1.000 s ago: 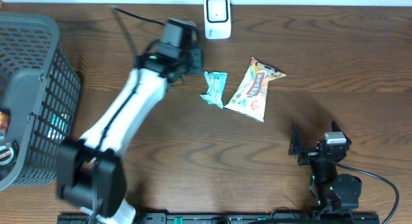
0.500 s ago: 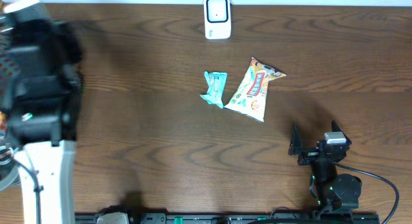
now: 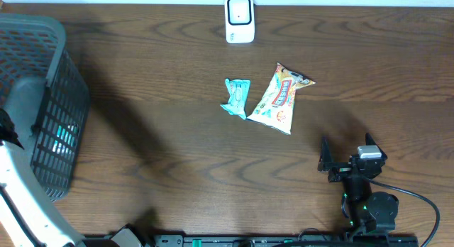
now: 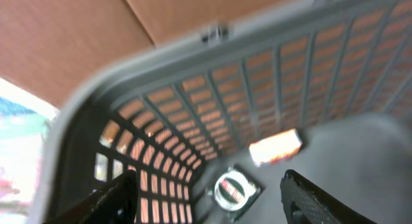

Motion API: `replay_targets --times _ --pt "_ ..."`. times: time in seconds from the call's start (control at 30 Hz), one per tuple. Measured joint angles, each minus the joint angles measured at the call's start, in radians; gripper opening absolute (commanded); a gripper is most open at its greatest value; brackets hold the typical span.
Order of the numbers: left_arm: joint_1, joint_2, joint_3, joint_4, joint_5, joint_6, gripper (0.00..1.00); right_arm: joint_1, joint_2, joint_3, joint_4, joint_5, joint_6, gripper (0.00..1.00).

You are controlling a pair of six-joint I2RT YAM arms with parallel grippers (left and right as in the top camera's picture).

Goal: Scan the item barcode

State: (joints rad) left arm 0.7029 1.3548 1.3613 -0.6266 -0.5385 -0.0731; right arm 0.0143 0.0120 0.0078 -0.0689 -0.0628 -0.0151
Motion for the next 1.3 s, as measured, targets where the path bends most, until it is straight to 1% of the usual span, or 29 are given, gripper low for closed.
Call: replay_targets --times 0.17,0.3,0.47,0.57,0.67,0.93,1.13,1.3 --pt "0.002 0.06 -0.009 0.016 0.014 0.014 0.69 0.0 0.0 0.0 0.0 0.0 0.0 0.99" --pt "0.003 0.105 -0.009 0.02 0.083 0.051 0.69 0.0 0.0 0.0 0.0 0.0 0.0 0.99" --pt "0.018 0.159 -0.009 -0.026 0.278 0.071 0.69 0.0 0.0 0.0 0.0 0.0 0.0 0.99" --pt "0.047 0.183 -0.009 -0.048 0.421 0.074 0.69 0.0 0.0 0.0 0.0 0.0 0.0 0.99" --pt "0.084 0.201 -0.009 -0.07 0.52 0.074 0.69 0.0 0.0 0.0 0.0 0.0 0.0 0.99" --pt "0.146 0.263 -0.009 -0.156 0.623 0.074 0.69 0.0 0.0 0.0 0.0 0.0 0.0 0.99" --pt "0.148 0.351 -0.009 -0.2 0.721 0.094 0.69 0.0 0.0 0.0 0.0 0.0 0.0 0.99" --pt "0.148 0.448 -0.009 -0.221 0.761 0.112 0.69 0.0 0.0 0.0 0.0 0.0 0.0 0.99"
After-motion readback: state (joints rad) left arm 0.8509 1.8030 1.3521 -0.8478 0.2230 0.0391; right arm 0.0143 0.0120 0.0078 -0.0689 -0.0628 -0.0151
